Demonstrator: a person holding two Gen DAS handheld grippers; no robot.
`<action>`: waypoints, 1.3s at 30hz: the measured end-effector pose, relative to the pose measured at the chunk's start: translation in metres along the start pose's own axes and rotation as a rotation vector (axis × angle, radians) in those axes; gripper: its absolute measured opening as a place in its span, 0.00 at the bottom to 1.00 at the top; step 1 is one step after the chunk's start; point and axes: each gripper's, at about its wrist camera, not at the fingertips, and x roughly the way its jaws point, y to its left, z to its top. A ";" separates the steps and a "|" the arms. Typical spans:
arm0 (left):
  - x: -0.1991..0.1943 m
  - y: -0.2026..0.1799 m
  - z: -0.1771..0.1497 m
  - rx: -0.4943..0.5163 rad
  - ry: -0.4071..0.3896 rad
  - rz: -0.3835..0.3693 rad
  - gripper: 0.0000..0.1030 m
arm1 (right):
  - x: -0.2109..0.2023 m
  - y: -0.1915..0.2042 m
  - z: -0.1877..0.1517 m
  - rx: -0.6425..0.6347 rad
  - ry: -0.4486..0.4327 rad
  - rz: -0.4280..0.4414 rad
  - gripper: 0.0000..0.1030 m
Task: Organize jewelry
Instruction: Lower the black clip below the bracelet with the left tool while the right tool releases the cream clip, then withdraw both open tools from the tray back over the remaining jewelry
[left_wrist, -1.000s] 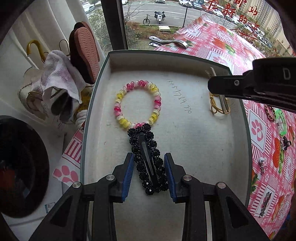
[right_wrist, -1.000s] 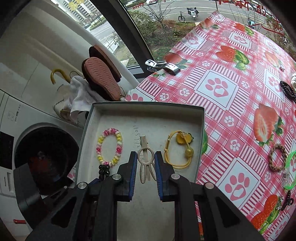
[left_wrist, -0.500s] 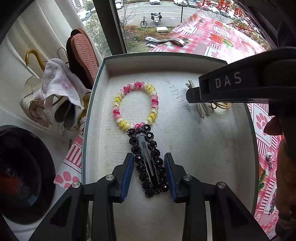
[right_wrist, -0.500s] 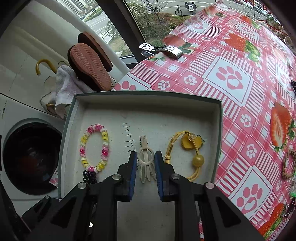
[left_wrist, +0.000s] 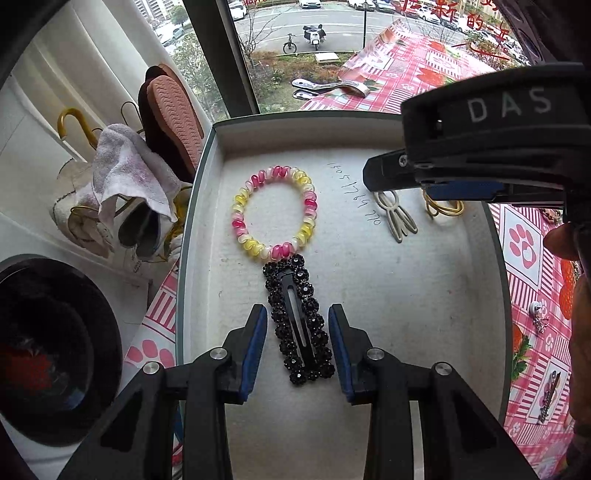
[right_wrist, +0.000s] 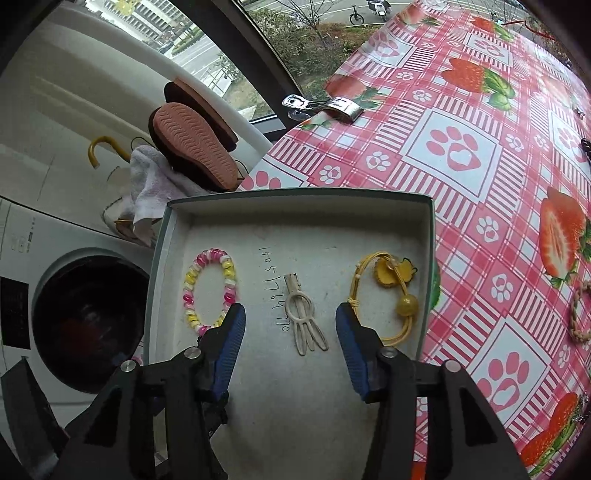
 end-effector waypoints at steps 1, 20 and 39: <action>-0.002 -0.001 0.000 -0.001 -0.007 0.003 0.75 | -0.004 0.000 0.000 0.001 -0.009 0.011 0.61; -0.025 -0.015 0.007 0.009 -0.060 0.001 1.00 | -0.092 -0.044 -0.028 0.170 -0.169 0.116 0.82; -0.057 -0.123 0.029 0.231 -0.080 -0.128 1.00 | -0.171 -0.178 -0.144 0.407 -0.164 -0.134 0.86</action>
